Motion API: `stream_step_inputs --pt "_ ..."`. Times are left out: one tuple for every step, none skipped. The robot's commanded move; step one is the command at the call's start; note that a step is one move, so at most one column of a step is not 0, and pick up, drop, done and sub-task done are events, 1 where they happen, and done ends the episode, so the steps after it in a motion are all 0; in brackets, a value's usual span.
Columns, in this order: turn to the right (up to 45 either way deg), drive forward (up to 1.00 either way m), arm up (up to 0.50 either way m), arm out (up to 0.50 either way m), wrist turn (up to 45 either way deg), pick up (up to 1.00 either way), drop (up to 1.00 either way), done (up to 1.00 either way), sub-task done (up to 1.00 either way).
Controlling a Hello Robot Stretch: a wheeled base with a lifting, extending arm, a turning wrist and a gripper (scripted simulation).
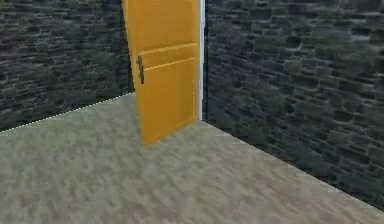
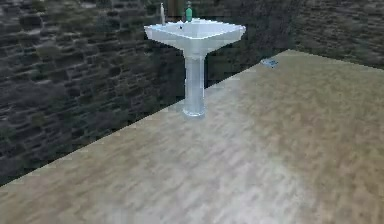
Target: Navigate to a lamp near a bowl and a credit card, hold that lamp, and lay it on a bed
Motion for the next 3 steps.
stream_step_inputs --pt "-36.0 0.00 0.00 0.00 0.0 0.00 0.00 0.00 0.00" --pt "0.0 1.00 0.00 0.00 0.0 0.00 0.00 0.00 0.00" --pt "-3.0 0.00 0.00 0.00 0.0 0.00 0.00 0.00 0.00"
